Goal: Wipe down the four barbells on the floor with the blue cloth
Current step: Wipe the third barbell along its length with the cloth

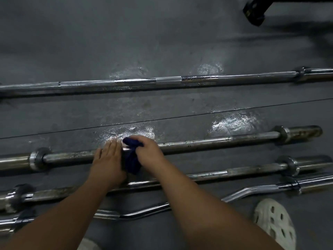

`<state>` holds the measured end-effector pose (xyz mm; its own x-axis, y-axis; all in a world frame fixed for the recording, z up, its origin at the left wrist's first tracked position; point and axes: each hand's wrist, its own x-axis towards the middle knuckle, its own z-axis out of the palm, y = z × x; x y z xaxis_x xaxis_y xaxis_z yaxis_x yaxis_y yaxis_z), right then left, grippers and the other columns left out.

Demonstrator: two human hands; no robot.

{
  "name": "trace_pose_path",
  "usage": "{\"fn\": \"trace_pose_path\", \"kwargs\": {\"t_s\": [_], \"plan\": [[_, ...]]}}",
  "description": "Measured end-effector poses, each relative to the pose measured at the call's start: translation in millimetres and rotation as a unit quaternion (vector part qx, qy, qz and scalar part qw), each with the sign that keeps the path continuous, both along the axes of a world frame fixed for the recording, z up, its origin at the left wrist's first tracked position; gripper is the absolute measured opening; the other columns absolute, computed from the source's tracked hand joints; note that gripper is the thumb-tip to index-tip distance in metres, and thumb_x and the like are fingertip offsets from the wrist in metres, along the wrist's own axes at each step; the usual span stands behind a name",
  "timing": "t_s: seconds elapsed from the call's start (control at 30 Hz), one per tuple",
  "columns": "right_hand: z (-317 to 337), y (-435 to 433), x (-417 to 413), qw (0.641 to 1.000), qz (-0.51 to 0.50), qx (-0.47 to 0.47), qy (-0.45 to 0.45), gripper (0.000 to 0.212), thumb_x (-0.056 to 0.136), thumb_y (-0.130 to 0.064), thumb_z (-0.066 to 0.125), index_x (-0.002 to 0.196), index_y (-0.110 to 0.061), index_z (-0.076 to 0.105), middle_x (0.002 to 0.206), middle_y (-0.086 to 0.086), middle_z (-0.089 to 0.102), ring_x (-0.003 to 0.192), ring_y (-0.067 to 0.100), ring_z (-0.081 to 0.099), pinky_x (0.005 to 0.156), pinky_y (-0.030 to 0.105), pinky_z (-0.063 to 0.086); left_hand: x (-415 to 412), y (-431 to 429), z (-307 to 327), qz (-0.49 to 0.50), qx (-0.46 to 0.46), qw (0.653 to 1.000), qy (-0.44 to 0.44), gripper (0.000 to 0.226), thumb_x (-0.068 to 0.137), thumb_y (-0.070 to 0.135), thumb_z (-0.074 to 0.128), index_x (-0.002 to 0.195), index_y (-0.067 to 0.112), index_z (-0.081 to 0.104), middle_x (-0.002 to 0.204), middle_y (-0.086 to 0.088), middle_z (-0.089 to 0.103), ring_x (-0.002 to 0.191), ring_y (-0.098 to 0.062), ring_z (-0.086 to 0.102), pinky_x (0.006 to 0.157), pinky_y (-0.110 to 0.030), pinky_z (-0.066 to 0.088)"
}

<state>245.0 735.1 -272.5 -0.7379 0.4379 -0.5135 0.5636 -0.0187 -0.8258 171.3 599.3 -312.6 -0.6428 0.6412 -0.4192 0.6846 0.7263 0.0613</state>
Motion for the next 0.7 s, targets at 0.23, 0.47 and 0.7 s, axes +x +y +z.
{"fn": "trace_pose_path", "kwargs": {"t_s": [0.23, 0.47, 0.7], "plan": [[63.5, 7.1, 29.7, 0.988, -0.131, -0.074, 0.044, 0.052, 0.087, -0.001, 0.038, 0.105, -0.039, 0.069, 0.105, 0.003, 0.067, 0.097, 0.028, 0.064, 0.073, 0.032, 0.049, 2.2, 5.2, 87.7, 0.01, 0.005, 1.0, 0.022, 0.094, 0.088, 0.031, 0.054, 0.158, 0.014, -0.006, 0.166, -0.006, -0.011, 0.152, -0.023, -0.008, 0.123, -0.044, 0.001], [168.6, -15.8, 50.5, 0.983, -0.112, 0.056, 0.133, 0.05, 0.092, 0.001, 0.039, 0.128, -0.026, 0.06, 0.109, 0.0, 0.065, 0.1, 0.018, 0.061, 0.081, 0.023, 0.046, 18.9, -14.3, 208.5, 0.029, 0.076, 0.991, 0.105, 0.093, 0.088, 0.028, 0.05, 0.157, 0.014, -0.009, 0.165, -0.004, -0.014, 0.152, -0.022, -0.009, 0.123, -0.042, 0.0], [201.1, -30.2, 77.1, 0.973, -0.098, 0.103, 0.181, 0.052, 0.093, 0.001, 0.039, 0.134, -0.025, 0.057, 0.118, -0.004, 0.062, 0.093, 0.007, 0.057, 0.076, 0.014, 0.04, 51.9, -47.7, 249.2, 0.019, 0.044, 0.989, 0.137, 0.093, 0.087, 0.025, 0.049, 0.157, 0.016, -0.011, 0.165, -0.003, -0.018, 0.152, -0.02, -0.012, 0.123, -0.042, -0.001]]}}
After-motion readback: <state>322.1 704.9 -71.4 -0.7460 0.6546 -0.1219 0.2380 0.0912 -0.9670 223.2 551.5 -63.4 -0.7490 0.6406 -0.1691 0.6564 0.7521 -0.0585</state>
